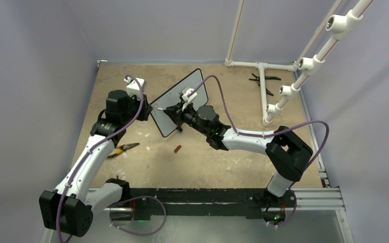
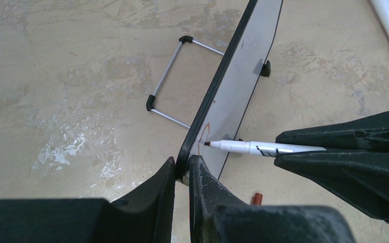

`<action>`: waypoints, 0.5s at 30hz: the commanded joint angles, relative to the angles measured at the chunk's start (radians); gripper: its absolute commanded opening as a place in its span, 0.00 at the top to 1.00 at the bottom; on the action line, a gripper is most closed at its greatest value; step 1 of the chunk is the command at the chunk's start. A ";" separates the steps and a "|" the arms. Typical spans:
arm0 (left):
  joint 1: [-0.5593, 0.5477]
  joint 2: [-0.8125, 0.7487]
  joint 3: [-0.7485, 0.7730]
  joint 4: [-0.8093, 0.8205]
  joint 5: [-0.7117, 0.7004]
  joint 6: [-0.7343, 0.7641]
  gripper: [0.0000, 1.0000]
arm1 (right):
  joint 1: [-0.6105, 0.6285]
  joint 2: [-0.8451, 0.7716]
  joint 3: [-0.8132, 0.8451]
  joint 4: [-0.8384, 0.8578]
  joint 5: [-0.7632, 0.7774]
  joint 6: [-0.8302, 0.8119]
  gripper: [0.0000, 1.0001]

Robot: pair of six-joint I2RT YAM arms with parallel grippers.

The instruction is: Write a sentence on the whiteboard

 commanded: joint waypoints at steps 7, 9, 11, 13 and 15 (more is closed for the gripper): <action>0.006 -0.027 -0.001 0.035 -0.032 0.010 1.00 | 0.001 -0.007 -0.001 -0.002 0.101 -0.001 1.00; 0.006 -0.027 -0.001 0.035 -0.032 0.010 1.00 | 0.001 -0.003 -0.006 -0.005 0.099 0.001 1.00; 0.006 -0.026 -0.001 0.035 -0.033 0.010 1.00 | 0.001 0.002 -0.011 -0.007 0.095 0.005 1.00; 0.006 -0.027 -0.001 0.035 -0.033 0.010 1.00 | 0.001 0.007 -0.014 -0.011 0.095 0.008 1.00; 0.006 -0.027 -0.001 0.035 -0.035 0.010 1.00 | 0.001 0.010 -0.019 -0.016 0.095 0.009 1.00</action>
